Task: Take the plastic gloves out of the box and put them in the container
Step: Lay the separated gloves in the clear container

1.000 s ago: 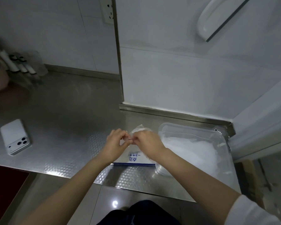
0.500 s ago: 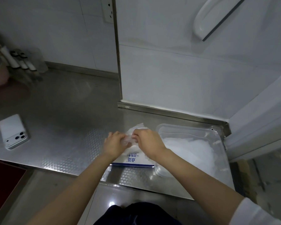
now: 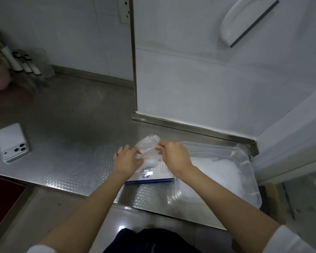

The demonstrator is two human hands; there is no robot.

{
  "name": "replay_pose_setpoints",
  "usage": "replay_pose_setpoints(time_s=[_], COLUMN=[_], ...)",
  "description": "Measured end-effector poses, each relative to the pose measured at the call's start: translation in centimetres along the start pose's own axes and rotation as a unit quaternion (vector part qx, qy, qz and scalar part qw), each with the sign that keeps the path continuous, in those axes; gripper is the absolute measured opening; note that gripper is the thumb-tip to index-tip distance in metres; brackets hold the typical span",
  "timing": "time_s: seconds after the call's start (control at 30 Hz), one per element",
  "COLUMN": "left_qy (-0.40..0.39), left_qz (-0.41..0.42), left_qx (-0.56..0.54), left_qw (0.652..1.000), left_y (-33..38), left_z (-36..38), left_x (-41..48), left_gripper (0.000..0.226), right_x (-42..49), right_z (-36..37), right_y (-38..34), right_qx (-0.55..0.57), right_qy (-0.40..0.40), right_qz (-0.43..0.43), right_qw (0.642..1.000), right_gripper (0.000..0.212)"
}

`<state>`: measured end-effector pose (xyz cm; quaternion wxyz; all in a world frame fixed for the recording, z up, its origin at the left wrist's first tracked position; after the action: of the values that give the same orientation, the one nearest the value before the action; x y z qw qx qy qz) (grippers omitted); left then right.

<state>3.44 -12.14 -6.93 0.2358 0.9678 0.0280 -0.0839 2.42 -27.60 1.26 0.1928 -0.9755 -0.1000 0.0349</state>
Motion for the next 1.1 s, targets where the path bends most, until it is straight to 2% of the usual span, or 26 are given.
replay_pose_setpoints(time_s=[0.23,0.43,0.53,0.67,0.77,0.83,0.93,1.03,1.1], left_qy=[0.001,-0.022,0.01,0.05,-0.018,-0.067,-0.094,-0.039,-0.002], left_qz=[-0.005,0.021,0.053,0.09,0.108,0.114,0.096,0.092,0.088], left_qx=[0.035,0.008,-0.064,-0.218,-0.267,-0.287,-0.363,-0.376,-0.393], left_qw=[0.999,0.999,0.996,0.971,0.957,0.949,0.922,0.921,0.915], left_y=[-0.1,0.8,1.6,2.9,3.6,4.0,4.1,3.9,3.7], left_z=[0.0,0.1,-0.7,-2.3,-2.4,-2.2,-1.9,-2.3,-2.9], left_x=[0.3,0.3,-0.5,-1.5,-1.6,-1.8,-2.1,-1.9,-1.7], left_gripper=[0.028,0.027,0.014,0.005,0.011,0.011,0.019,0.005,0.014], right_x=[-0.3,0.0,0.2,0.3,0.4,0.5,0.9,1.1,1.1], right_z=[-0.6,-0.4,-0.6,-0.2,0.7,1.1,1.0,0.5,0.1], right_y=[0.9,2.1,2.2,1.9,1.6,1.4,1.1,1.3,1.3], right_qx=[0.045,0.056,0.081,0.092,0.095,0.108,0.136,0.182,0.192], right_qy=[0.028,-0.019,-0.029,-0.055,-0.096,-0.11,-0.097,-0.079,-0.073], right_qz=[0.025,0.024,0.01,-0.006,-0.015,-0.024,-0.032,-0.009,-0.008], right_qw=[0.998,0.998,0.996,0.994,0.991,0.988,0.985,0.98,0.979], right_gripper=[0.026,0.02,0.021,0.021,0.04,0.043,0.033,0.021,0.014])
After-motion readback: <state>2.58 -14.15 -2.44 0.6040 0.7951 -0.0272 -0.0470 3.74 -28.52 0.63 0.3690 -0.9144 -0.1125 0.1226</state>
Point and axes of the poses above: each hand's wrist, its own x-axis towards the middle knuckle, its own z-axis out of the palm, y = z × x, the point moved 5 cm from there along x, towards the middle knuckle, and after that the axes turned 3 degrees about -x, right-handed, at the moved point
